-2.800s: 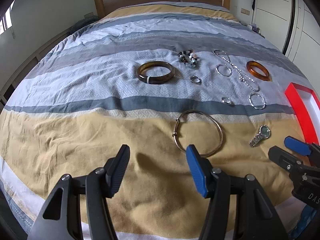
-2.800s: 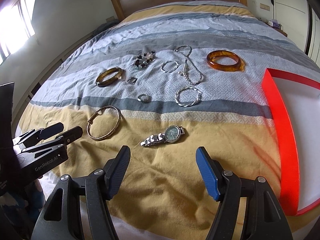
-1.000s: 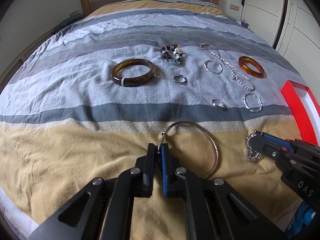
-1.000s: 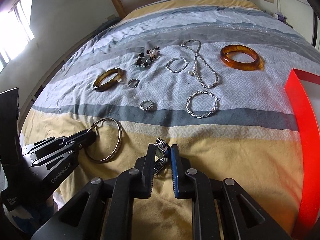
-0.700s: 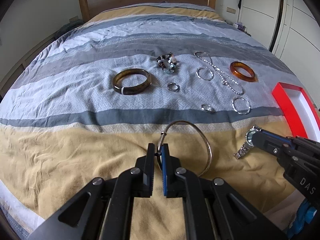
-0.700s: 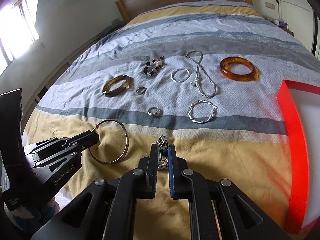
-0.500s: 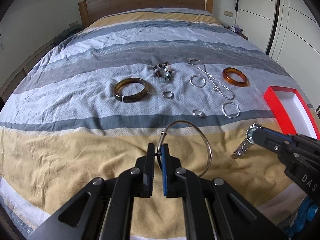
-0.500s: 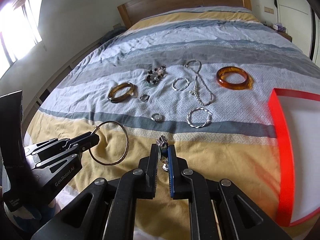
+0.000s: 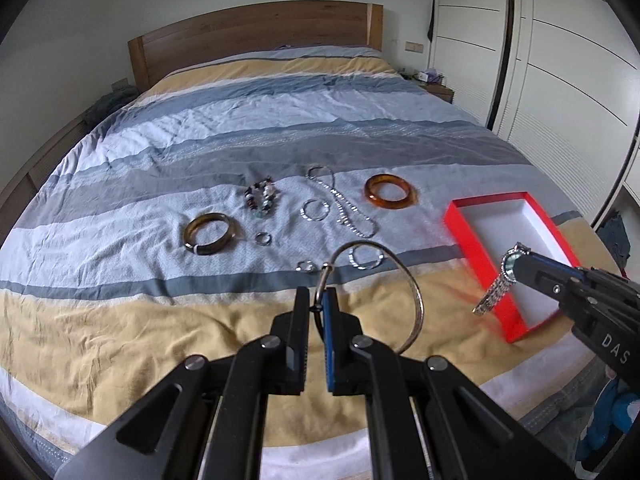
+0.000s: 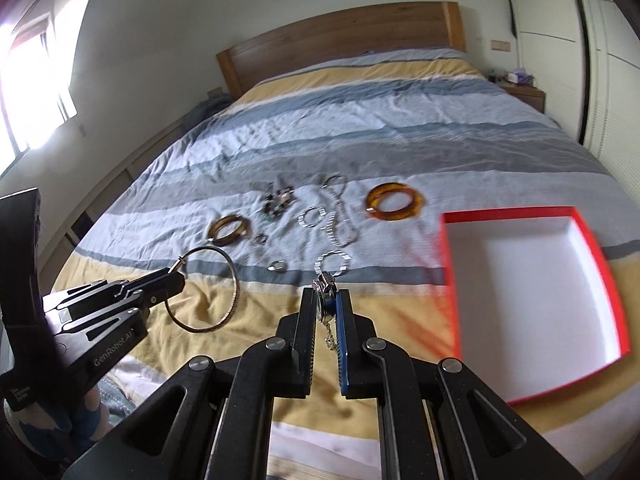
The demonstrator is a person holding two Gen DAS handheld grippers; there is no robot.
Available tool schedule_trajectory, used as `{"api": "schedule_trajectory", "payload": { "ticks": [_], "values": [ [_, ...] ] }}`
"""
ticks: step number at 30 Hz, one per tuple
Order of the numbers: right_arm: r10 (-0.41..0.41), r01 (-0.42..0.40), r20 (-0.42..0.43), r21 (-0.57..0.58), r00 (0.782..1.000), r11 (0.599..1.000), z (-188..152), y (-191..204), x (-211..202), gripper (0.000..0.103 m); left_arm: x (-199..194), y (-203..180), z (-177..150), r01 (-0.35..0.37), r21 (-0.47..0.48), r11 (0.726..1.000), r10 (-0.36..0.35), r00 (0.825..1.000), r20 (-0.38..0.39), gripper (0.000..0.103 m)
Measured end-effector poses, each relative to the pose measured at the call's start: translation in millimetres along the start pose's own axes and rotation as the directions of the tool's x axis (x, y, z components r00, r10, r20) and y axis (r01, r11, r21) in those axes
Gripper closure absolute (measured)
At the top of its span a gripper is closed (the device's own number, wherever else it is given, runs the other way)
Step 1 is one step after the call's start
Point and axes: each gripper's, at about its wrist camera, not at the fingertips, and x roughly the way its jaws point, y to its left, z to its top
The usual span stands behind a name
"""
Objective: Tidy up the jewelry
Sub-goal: 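Carry the watch and bangle into the red box and open both tools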
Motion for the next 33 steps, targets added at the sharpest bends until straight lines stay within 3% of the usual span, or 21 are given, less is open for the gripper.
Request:
{"api": "schedule_trajectory", "payload": {
  "ticks": [7, 14, 18, 24, 33],
  "values": [
    [-0.165, 0.163, 0.023, 0.077, 0.986, 0.984, -5.3, -83.0, -40.2, 0.094, 2.1, -73.0, 25.2, 0.118, 0.091, 0.989, -0.12, 0.993, 0.021, 0.098],
    [-0.282, 0.284, -0.034, 0.133, 0.959, 0.95, -21.9, -154.7, -39.9, 0.094, 40.0, -156.5, 35.3, 0.252, 0.16, 0.954, -0.249, 0.968, -0.039, 0.097],
    [-0.301, 0.311, -0.082, 0.156, 0.95, 0.938, -31.7, -182.5, -23.6, 0.094, 70.9, -191.0, 23.9, 0.263, 0.198, 0.944, -0.246, 0.963, -0.107, 0.097],
    [-0.307, 0.327, -0.142, 0.15, 0.941, 0.933, -39.1, -202.3, 3.1, 0.094, 111.6, -207.6, 0.9, 0.238, 0.225, 0.945, -0.193, 0.96, -0.202, 0.097],
    [-0.334, 0.36, -0.187, 0.122, 0.924, 0.925, -41.6, -210.9, 19.5, 0.093, 118.2, -209.1, -2.0, 0.253, 0.221, 0.942, -0.205, 0.954, -0.219, 0.094]
  ]
}}
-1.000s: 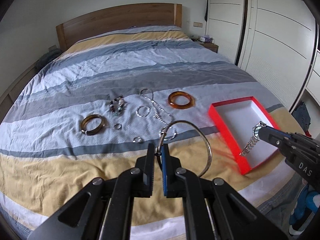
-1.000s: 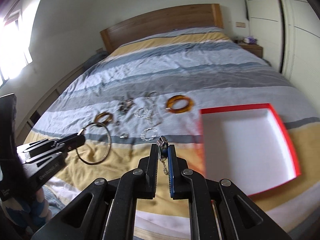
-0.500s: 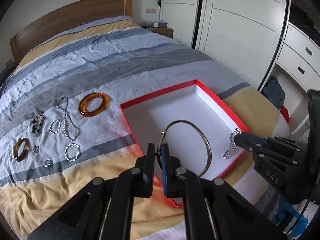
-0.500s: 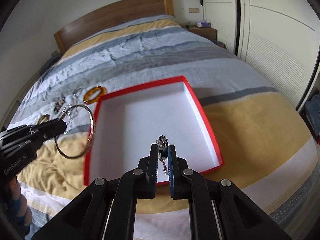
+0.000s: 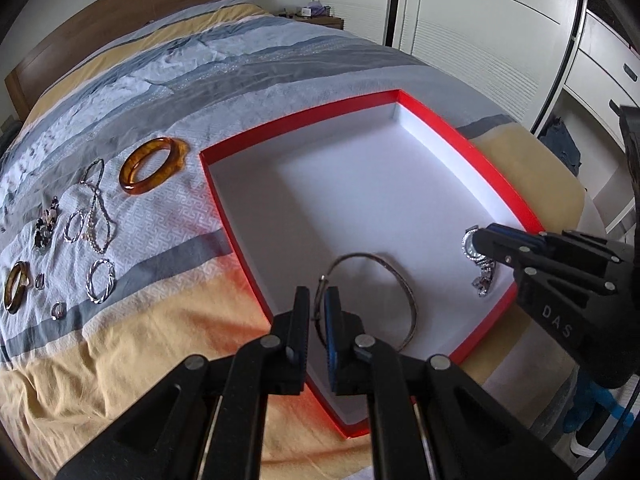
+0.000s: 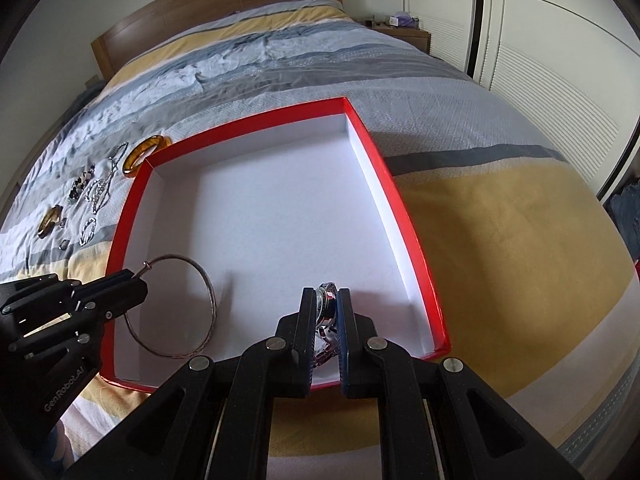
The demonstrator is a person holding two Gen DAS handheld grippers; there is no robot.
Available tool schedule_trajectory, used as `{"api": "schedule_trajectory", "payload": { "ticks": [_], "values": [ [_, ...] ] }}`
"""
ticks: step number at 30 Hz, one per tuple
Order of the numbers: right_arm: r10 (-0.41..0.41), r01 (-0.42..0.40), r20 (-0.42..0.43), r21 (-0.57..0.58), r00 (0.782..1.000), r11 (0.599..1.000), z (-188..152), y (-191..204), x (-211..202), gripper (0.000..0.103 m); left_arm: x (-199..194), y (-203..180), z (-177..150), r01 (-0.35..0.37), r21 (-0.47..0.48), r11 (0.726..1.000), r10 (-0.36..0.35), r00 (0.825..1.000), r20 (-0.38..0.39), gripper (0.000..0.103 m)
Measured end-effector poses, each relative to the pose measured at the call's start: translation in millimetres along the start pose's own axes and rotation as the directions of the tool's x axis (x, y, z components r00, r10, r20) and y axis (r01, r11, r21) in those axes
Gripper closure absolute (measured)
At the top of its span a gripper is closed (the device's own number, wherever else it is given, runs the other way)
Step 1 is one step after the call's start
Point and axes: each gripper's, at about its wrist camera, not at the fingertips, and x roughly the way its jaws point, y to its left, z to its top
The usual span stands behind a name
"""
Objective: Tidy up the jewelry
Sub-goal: 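Carry the watch and bangle into the red box and open both tools, then lift both open tools out of the red box back over the jewelry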
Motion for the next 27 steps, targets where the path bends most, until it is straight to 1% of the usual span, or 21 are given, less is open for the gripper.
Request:
{"api": "schedule_trajectory", "payload": {
  "ticks": [1, 2, 3, 5, 6, 10, 13, 17, 23, 27],
  "values": [
    [-0.004, 0.004, -0.002, -0.004, 1.0, 1.0, 0.0, 0.6, -0.4, 0.091, -2.6, 1.7, 0.1, 0.008, -0.009, 1.0, -0.008, 1.0, 0.001, 0.087],
    [-0.01, 0.01, -0.004, -0.007, 1.0, 1.0, 0.1, 1.4, -0.8, 0.085, -5.4, 3.3, 0.8, 0.014, -0.017, 1.0, -0.014, 1.0, 0.004, 0.084],
    [-0.012, 0.012, -0.004, -0.008, 1.0, 1.0, 0.4, 2.1, -1.2, 0.073, -10.7, 4.2, 1.3, 0.022, -0.022, 1.0, -0.022, 1.0, 0.014, 0.08],
    [-0.012, 0.012, 0.006, -0.004, 1.0, 1.0, -1.0, 2.3, -7.0, 0.064, -23.8, 5.5, 1.8, 0.015, -0.022, 1.0, -0.014, 0.999, 0.043, 0.073],
    [-0.01, 0.01, 0.012, -0.002, 1.0, 1.0, -1.6, 2.6, -10.6, 0.064, -31.1, 6.2, 1.6, 0.013, -0.023, 1.0, -0.012, 0.998, 0.056, 0.07],
    [-0.006, 0.005, 0.041, 0.01, 0.999, 1.0, -4.1, 5.4, -31.1, 0.064, -61.3, 13.6, -3.2, -0.001, -0.042, 0.999, 0.005, 0.996, 0.093, 0.069],
    [0.008, -0.01, 0.071, 0.022, 0.997, 1.0, -6.5, 9.7, -50.4, 0.064, -87.1, 25.0, -14.5, -0.026, -0.064, 0.998, 0.033, 0.993, 0.117, 0.07],
    [0.036, -0.039, 0.106, 0.026, 0.994, 0.999, -14.3, 19.8, -78.0, 0.064, -125.7, 48.4, -35.3, -0.087, -0.104, 0.991, 0.1, 0.986, 0.133, 0.07],
    [0.086, -0.092, 0.164, 0.032, 0.983, 0.995, -29.0, 41.5, -124.4, 0.064, -185.7, 86.7, -73.6, -0.171, -0.182, 0.968, 0.197, 0.971, 0.137, 0.07],
    [0.14, -0.148, 0.206, 0.023, 0.968, 0.989, -37.0, 64.0, -156.0, 0.061, -224.7, 107.8, -103.4, -0.219, -0.244, 0.945, 0.262, 0.952, 0.158, 0.07]
  ]
}}
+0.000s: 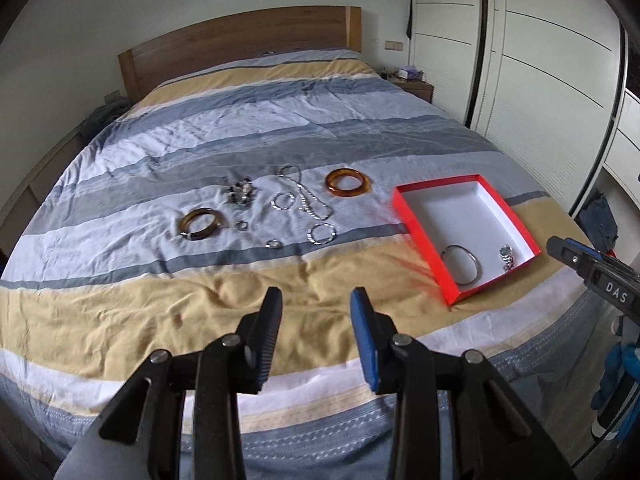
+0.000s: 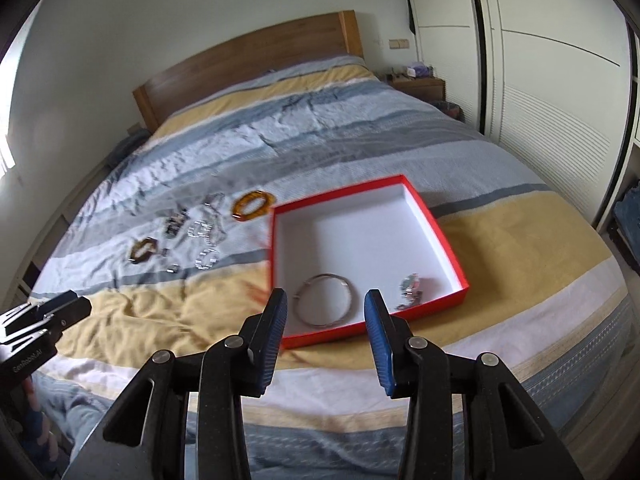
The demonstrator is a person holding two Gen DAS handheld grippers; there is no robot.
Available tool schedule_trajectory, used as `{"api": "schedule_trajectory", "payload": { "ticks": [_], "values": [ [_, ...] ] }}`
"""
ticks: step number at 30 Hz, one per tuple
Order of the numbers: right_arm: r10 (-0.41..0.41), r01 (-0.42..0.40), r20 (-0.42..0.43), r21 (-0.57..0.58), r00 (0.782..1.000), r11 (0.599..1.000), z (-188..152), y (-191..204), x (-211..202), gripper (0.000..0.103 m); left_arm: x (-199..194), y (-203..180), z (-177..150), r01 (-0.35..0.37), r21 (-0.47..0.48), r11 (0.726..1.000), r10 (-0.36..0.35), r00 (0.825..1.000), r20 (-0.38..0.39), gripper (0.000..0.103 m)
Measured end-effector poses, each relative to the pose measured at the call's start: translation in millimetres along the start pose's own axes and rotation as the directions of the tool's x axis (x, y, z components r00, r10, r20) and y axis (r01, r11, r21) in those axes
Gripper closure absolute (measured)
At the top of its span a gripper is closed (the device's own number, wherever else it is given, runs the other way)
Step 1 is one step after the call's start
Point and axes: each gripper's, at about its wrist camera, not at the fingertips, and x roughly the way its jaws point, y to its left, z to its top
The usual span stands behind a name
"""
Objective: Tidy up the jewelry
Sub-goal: 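Lift both open tools out of the red box back over the jewelry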
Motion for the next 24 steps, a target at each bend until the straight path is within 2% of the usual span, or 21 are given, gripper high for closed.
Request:
{"api": "schedule_trajectory", "payload": {
  "ticks": [7, 12, 19, 24],
  "values": [
    [0.094, -0.088, 0.056, -0.102, 0.994, 0.991, -7.2, 65.7, -50.3, 0.059, -56.0, 62.1, -24.9, -0.075, -0.123, 0.99, 0.082, 0.995, 0.055, 0.067],
    [0.136, -0.119, 0.089, -0.17, 0.987, 0.978, -13.6, 102.4, -84.8, 0.057, -83.5, 93.8, -40.0, -0.086, -0.19, 0.978, 0.104, 0.991, 0.087, 0.067],
    [0.155, -0.128, 0.106, -0.225, 0.982, 0.966, -22.0, 134.7, -116.8, 0.055, -102.6, 117.1, -56.6, -0.092, -0.229, 0.969, 0.121, 0.986, 0.116, 0.066],
    [0.157, -0.129, 0.1, -0.244, 0.983, 0.961, -23.8, 151.2, -118.3, 0.053, -101.8, 136.1, -63.7, -0.111, -0.253, 0.961, 0.142, 0.984, 0.11, 0.066]
  ]
}}
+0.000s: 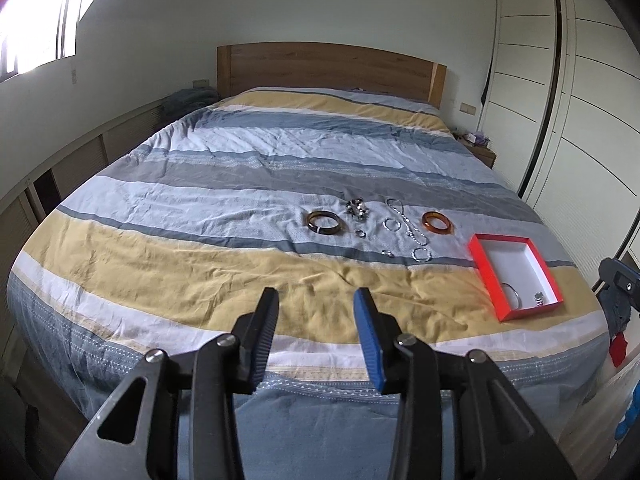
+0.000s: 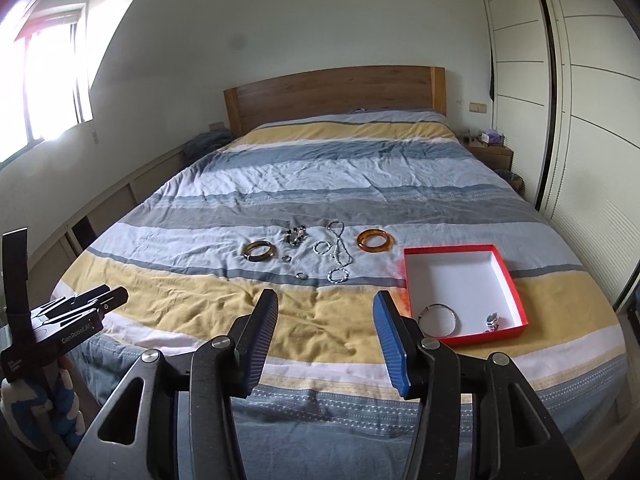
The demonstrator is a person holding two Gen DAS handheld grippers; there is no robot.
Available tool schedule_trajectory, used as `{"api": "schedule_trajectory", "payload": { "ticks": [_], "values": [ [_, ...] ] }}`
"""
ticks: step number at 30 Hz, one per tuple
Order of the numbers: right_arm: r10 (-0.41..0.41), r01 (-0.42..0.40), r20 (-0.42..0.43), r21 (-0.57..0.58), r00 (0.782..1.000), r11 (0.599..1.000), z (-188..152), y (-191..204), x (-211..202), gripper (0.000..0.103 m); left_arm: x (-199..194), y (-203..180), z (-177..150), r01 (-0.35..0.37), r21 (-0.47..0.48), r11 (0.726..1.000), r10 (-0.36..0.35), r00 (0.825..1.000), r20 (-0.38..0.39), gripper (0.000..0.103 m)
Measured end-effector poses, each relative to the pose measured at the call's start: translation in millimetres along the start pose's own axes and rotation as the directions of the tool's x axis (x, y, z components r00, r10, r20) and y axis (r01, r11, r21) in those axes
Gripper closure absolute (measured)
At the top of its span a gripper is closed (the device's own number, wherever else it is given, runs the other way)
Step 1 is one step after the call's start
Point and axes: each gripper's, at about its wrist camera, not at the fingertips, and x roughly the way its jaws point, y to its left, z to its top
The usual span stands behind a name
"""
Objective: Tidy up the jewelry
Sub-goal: 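Lift both open tools out of the red box back over the jewelry, then grasp the twisted silver hoop with the right tool while the left tool grasps a silver ring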
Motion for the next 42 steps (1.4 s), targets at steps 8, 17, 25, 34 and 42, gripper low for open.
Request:
{"api": "schedule_trajectory", "payload": {
  "ticks": [8, 17, 25, 34, 42],
  "values": [
    [0.016, -0.016, -0.066, -0.003, 0.998, 1.0, 2.3, 4.0, 43.3, 0.053, 35.6, 12.9, -0.3, -0.02, -0.009, 1.0, 0.019, 0.998, -0.058, 0.066],
    [0.014, -0.011, -0.189, 0.019, 0.982, 1.0, -7.9, -16.1, 130.2, 0.053, 123.4, -22.3, 1.2, 0.052, 0.053, 0.997, -0.042, 0.982, -0.184, 0.066],
    [0.041, -0.027, -0.258, 0.058, 0.965, 0.998, -2.8, -38.2, 223.6, 0.059, 214.9, -45.6, 27.2, 0.142, 0.013, 0.99, -0.135, 0.96, -0.245, 0.067],
    [0.071, -0.049, -0.286, 0.085, 0.955, 0.995, 8.2, -53.6, 315.9, 0.068, 298.4, -83.8, 46.7, 0.23, 0.006, 0.973, -0.218, 0.93, -0.295, 0.074],
    [0.095, -0.061, -0.312, 0.119, 0.945, 0.991, 5.4, -64.9, 362.4, 0.07, 341.7, -95.3, 40.0, 0.242, 0.005, 0.97, -0.226, 0.914, -0.337, 0.078]
  ]
}}
